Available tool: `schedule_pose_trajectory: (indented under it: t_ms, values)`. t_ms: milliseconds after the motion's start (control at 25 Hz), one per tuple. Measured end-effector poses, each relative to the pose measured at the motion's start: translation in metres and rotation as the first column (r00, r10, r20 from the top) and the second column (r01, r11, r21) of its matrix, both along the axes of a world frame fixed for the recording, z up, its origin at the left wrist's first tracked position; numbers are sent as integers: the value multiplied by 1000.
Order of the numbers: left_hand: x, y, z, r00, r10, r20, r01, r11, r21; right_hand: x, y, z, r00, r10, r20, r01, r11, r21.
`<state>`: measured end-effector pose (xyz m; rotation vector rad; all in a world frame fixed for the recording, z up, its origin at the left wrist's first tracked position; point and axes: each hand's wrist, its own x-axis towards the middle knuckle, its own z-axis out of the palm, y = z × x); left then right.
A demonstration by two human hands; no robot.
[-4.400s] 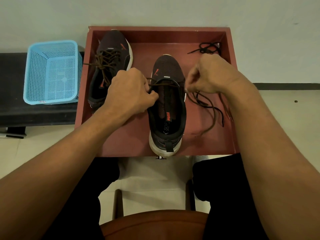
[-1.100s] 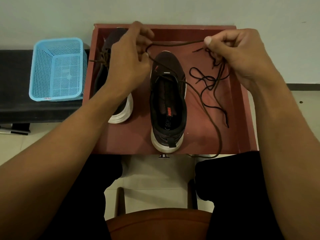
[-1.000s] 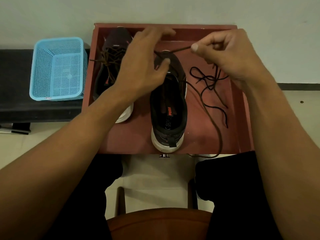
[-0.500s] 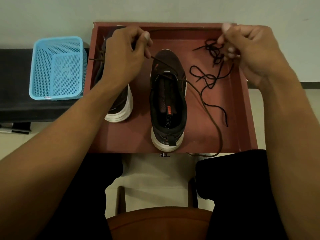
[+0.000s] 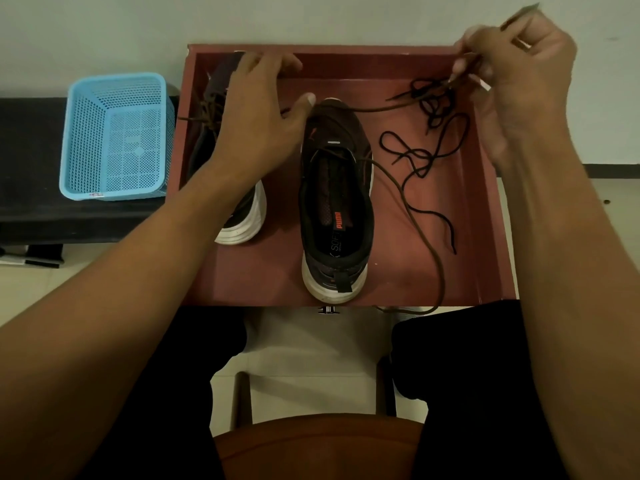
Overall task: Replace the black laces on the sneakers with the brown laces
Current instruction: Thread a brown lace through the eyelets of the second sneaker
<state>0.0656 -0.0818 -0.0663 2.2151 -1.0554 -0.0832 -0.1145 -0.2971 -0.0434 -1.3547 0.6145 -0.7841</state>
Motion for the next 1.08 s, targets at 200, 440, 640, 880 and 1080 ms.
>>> schedule_pose_trajectory:
  t_ms: [200,440,640,880,1080]
  values:
    - [-17,14,18,996,-53,-75,63,986,152,15,23,-7,876,276,-397,-383,897,-221]
    - [-29,20,12,973,-39,-227,134,899,418,31,56,-11,674,415,-611,-652,724,-227]
    - [-30,23,10,974,6,-228,75,936,345,44,71,-20,644,192,-740,-650,648,-397]
    - [-28,24,11,964,33,-262,47,955,292,50,79,-22,628,128,-768,-664,603,-442]
    - [-28,24,13,962,39,-272,44,955,293,49,79,-23,613,87,-786,-665,594,-453]
